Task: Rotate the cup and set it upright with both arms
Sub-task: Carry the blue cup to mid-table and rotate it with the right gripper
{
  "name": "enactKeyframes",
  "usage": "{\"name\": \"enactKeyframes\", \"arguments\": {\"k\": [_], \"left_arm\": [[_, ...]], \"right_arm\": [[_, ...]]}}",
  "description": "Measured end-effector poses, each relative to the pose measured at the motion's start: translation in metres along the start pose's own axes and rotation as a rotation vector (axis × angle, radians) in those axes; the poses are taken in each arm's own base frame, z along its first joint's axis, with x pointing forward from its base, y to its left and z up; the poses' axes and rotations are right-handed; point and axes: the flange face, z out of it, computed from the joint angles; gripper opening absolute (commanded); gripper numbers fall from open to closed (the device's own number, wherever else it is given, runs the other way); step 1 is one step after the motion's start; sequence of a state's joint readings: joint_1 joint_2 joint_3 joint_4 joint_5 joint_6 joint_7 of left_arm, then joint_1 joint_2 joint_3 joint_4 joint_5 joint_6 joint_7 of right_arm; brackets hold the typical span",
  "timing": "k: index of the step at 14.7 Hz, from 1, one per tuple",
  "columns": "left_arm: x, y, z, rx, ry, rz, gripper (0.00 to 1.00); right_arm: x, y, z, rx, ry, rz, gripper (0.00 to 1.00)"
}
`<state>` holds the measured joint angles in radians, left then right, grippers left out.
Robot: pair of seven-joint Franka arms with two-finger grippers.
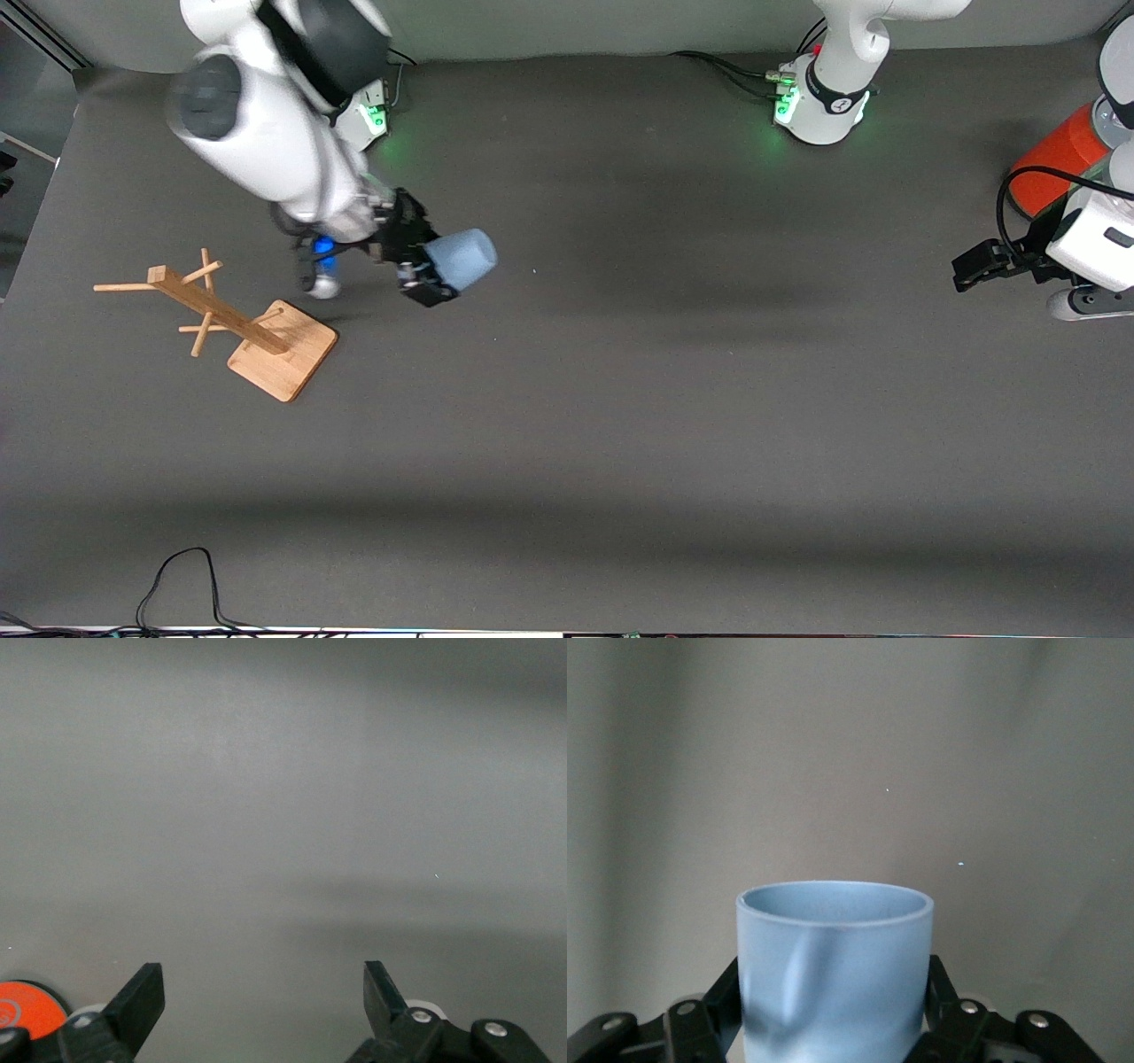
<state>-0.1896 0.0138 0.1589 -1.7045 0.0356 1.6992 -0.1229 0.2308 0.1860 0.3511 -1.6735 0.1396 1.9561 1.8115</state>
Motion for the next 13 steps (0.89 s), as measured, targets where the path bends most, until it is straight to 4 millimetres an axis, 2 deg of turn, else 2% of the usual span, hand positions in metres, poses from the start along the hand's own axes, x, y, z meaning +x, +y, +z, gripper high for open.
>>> {"name": "enactKeyframes", "arguments": {"k": [3, 6, 8, 10, 13], "left_arm": [[0.000, 0.000, 0.000, 0.000, -0.001, -0.001, 1.00], [0.000, 0.000, 0.001, 0.000, -0.001, -0.001, 1.00], [0.000, 0.000, 0.001, 0.000, -0.001, -0.001, 1.00], [0.001, 0.000, 0.001, 0.001, -0.002, -0.001, 1.00], [0.001, 0.000, 0.003, 0.001, -0.005, -0.001, 1.00]], "right_arm": [[-0.053, 0.008, 0.057, -0.022, 0.083, 0.000, 0.68], [-0.091, 0.024, 0.123, -0.088, 0.154, -0.019, 0.68], [-0.101, 0.032, 0.165, -0.113, 0.213, 0.036, 0.68], [-0.103, 0.037, 0.202, -0.140, 0.255, 0.068, 0.68], [-0.107, 0.042, 0.244, -0.140, 0.285, 0.099, 0.68]]}}
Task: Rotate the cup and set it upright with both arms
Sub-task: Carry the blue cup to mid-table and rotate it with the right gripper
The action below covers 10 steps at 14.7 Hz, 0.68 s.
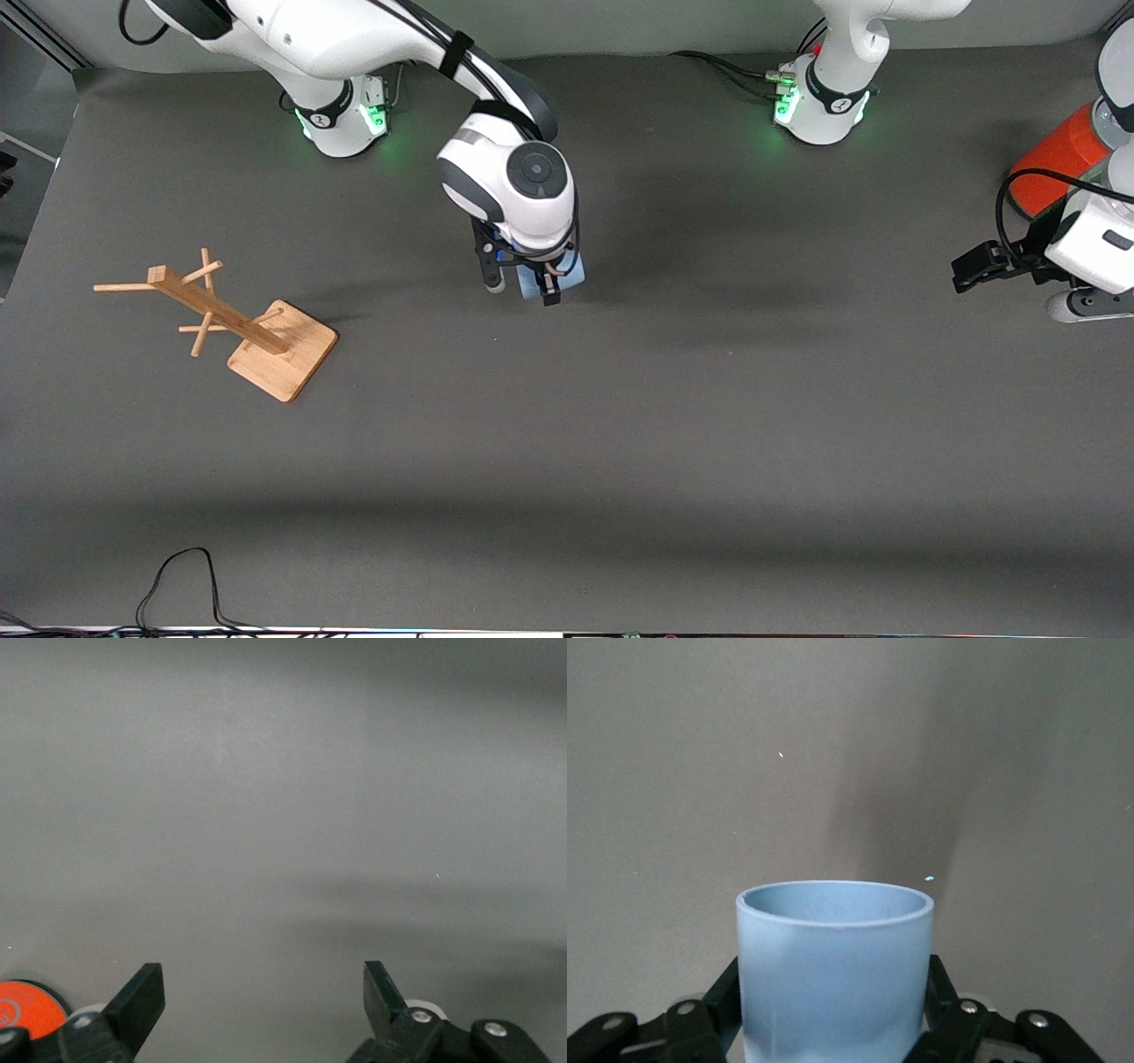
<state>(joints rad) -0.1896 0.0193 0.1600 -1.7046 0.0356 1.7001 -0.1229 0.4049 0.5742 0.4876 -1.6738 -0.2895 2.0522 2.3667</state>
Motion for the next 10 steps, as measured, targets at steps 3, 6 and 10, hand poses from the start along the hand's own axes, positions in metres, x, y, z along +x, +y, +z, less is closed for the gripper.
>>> {"name": "enactKeyframes", "arguments": {"k": [3, 6, 10], "left_arm": [[0.002, 0.001, 0.004, 0.002, -0.006, 0.000, 1.00], [0.002, 0.001, 0.005, 0.002, -0.008, 0.000, 1.00], [0.002, 0.000, 0.005, 0.002, -0.008, 0.000, 1.00]], "right_arm": [[-0.029, 0.013, 0.029, 0.011, -0.002, 0.018, 0.68], [-0.042, 0.021, 0.063, 0.024, 0.045, 0.073, 0.71], [-0.053, 0.025, 0.097, 0.015, 0.037, 0.093, 0.92]]}}
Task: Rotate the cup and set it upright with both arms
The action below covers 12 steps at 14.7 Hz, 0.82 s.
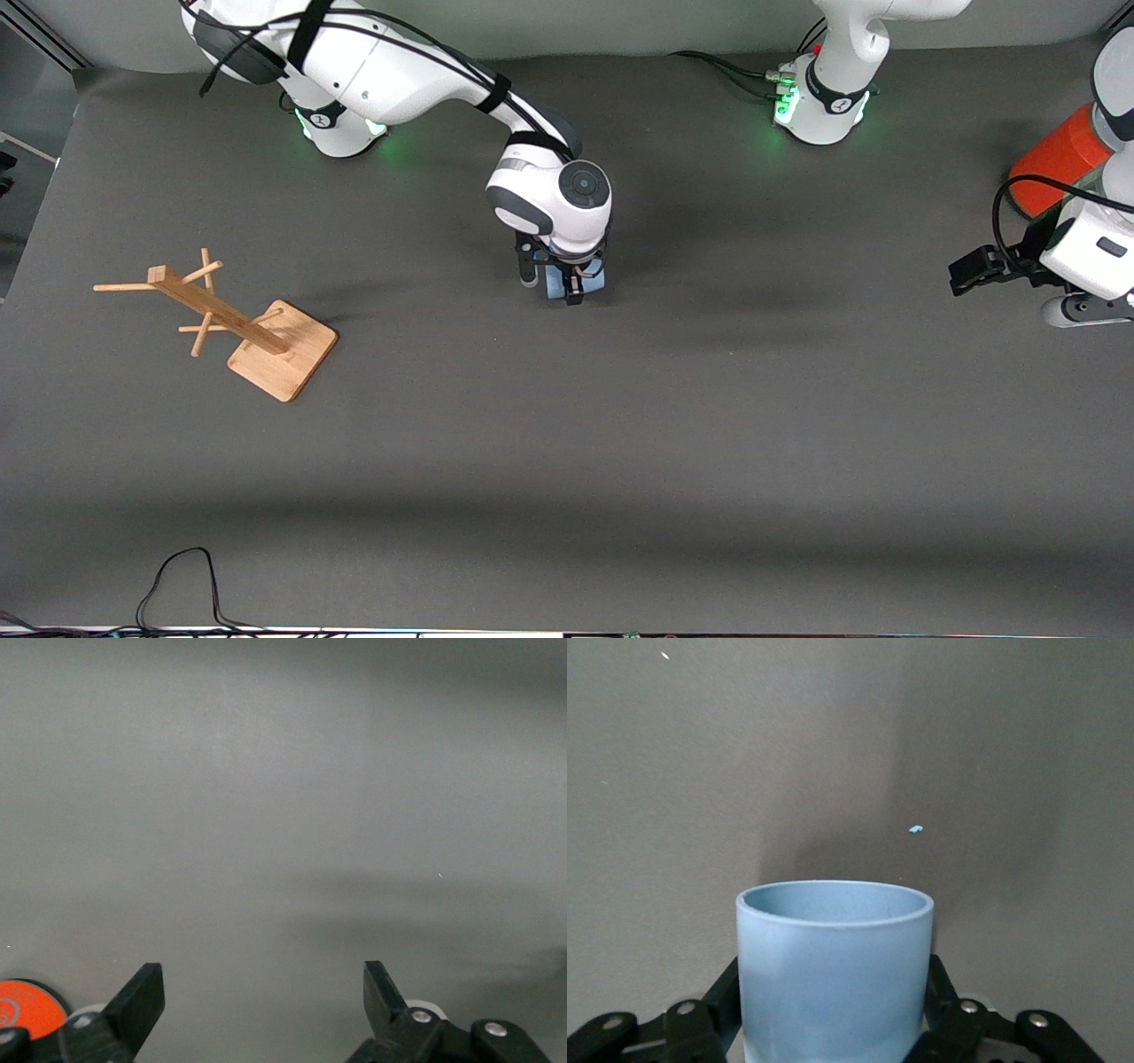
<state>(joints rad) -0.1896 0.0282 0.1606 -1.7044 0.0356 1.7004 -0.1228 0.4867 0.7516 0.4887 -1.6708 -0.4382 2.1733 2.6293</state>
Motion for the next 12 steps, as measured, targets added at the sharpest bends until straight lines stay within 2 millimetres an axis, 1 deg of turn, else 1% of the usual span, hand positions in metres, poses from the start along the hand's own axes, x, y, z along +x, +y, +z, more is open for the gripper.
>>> {"name": "enactKeyframes", "arguments": {"k": [1, 5, 7, 9, 10, 11, 12], "left_arm": [[0.000, 0.000, 0.000, 0.000, 0.000, 0.000, 1.00], [0.000, -0.001, 0.000, 0.000, 0.000, -0.001, 1.00], [0.000, -0.001, 0.000, 0.000, 0.000, -0.002, 1.00], [0.000, -0.001, 0.000, 0.000, 0.000, -0.002, 1.00], [0.000, -0.001, 0.000, 0.000, 0.000, -0.002, 1.00], [0.000, -0.001, 0.000, 0.000, 0.000, -0.002, 1.00], [0.000, -0.001, 0.000, 0.000, 0.000, -0.002, 1.00]], "right_arm": [[-0.002, 0.000, 0.002, 0.003, -0.007, 0.004, 1.00], [-0.005, -0.005, -0.006, 0.017, -0.023, 0.021, 1.00], [-0.006, -0.012, -0.016, 0.033, -0.038, 0.029, 1.00], [-0.005, -0.024, -0.038, 0.050, -0.043, 0.015, 1.00], [-0.003, -0.028, -0.053, 0.044, -0.040, -0.015, 1.00], [0.002, -0.033, -0.073, 0.022, -0.055, -0.050, 1.00], [0.012, -0.041, -0.097, -0.005, -0.089, -0.081, 1.00]]}}
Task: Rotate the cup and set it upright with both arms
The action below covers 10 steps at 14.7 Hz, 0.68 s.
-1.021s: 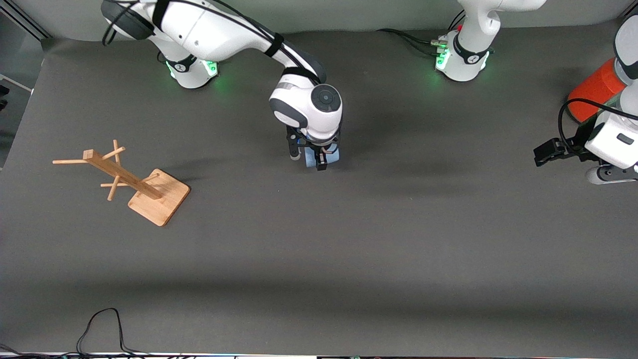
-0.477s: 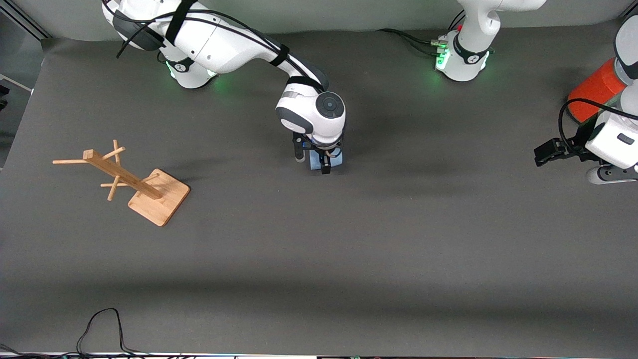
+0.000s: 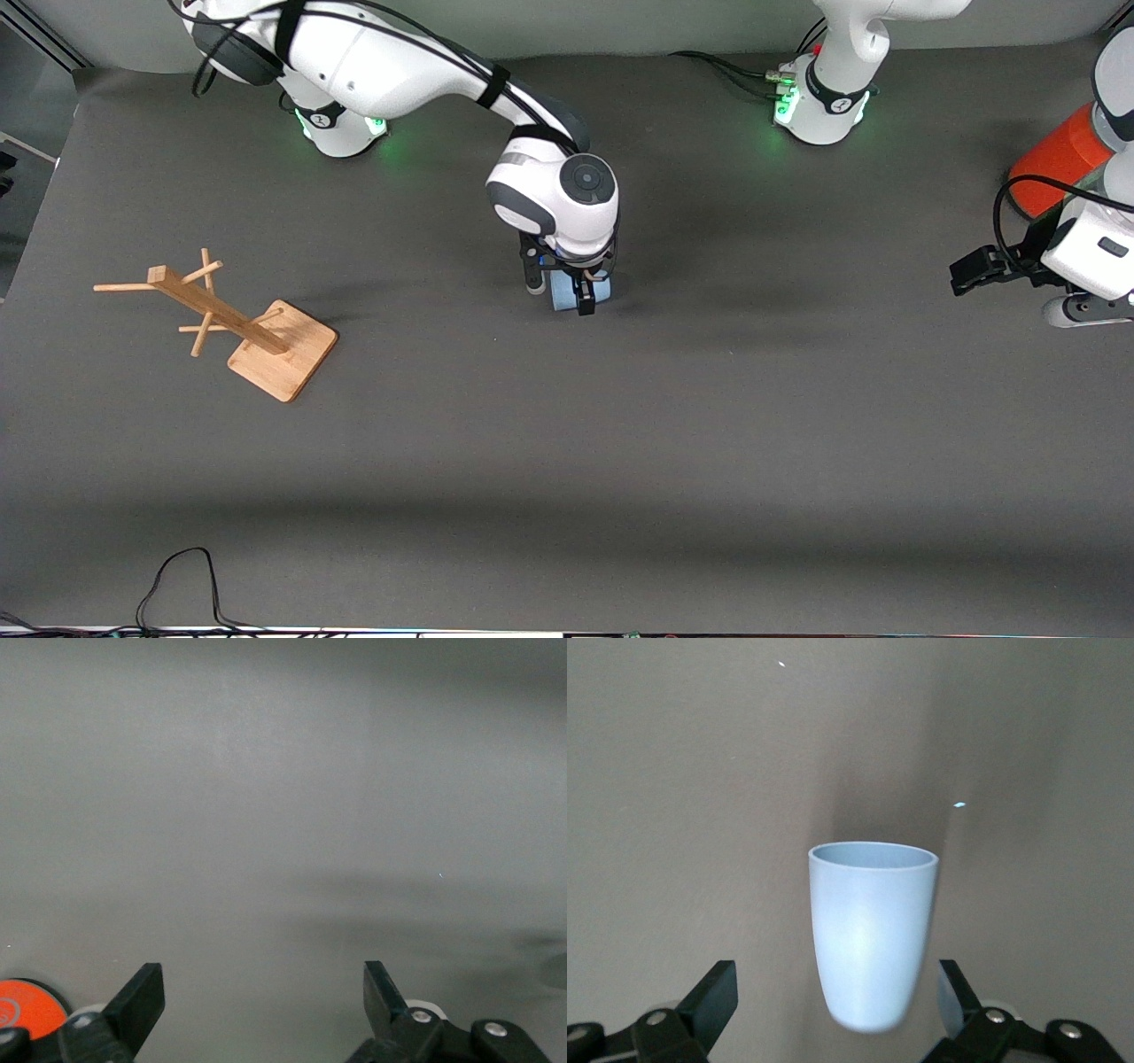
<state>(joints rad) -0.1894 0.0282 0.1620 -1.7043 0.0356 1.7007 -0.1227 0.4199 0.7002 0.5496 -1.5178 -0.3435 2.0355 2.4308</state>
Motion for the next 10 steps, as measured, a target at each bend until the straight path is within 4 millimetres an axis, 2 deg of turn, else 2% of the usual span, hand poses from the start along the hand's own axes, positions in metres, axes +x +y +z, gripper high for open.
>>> {"name": "enactKeyframes", "arguments": {"k": [3, 6, 8, 10], "left_arm": [[0.000, 0.001, 0.000, 0.000, 0.000, 0.003, 1.00], [-0.001, 0.011, 0.002, 0.000, -0.003, 0.019, 1.00], [-0.004, 0.039, 0.003, 0.001, -0.005, 0.017, 1.00], [-0.009, 0.092, 0.005, 0.004, -0.006, -0.023, 1.00]], "right_arm": [[0.048, -0.022, -0.077, -0.013, -0.051, -0.106, 1.00], [0.098, -0.031, -0.127, -0.009, -0.046, -0.227, 1.00], [0.141, -0.041, -0.157, -0.006, -0.081, -0.315, 1.00], [0.198, -0.050, -0.192, 0.015, -0.114, -0.401, 1.00]]}}
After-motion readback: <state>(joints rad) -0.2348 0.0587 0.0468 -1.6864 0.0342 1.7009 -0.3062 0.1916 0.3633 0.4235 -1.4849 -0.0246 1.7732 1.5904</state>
